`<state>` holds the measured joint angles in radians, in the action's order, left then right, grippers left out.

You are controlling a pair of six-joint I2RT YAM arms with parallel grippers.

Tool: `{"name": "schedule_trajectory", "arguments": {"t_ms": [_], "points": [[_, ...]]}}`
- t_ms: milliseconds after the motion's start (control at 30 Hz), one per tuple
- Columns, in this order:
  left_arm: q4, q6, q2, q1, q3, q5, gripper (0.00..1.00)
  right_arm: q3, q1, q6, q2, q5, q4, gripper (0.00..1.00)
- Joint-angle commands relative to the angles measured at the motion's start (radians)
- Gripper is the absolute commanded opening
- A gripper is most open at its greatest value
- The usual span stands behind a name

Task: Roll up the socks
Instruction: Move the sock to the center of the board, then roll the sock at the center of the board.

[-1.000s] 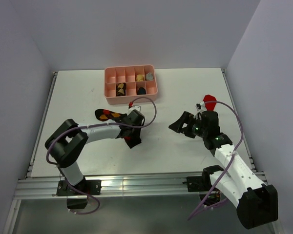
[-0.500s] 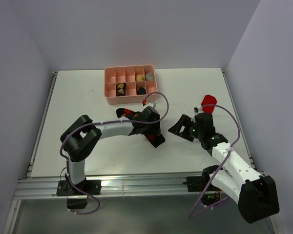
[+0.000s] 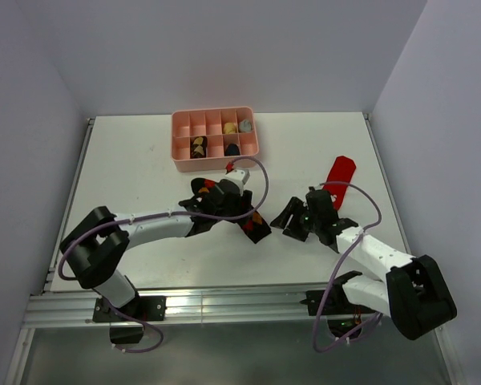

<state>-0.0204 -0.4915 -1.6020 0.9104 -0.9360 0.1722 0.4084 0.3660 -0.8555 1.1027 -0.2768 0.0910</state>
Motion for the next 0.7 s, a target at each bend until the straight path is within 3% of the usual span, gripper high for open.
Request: {"name": "schedule_trajectory", "arguments": {"t_ms": [0, 333, 667], "points": [[-0.127, 0.137, -0.033, 0.002, 0.023, -0.039, 0.62, -0.025, 0.014, -0.083, 0.025, 0.034, -0.071, 0.66], [-0.156, 0.136, -0.142, 0.001, 0.002, -0.034, 0.6, -0.011, 0.054, -0.152, 0.108, 0.079, -0.088, 0.66], [-0.102, 0.004, -0.217, 0.001, -0.02, -0.016, 0.58, 0.01, 0.079, -0.206, 0.227, 0.067, -0.163, 0.66]]}}
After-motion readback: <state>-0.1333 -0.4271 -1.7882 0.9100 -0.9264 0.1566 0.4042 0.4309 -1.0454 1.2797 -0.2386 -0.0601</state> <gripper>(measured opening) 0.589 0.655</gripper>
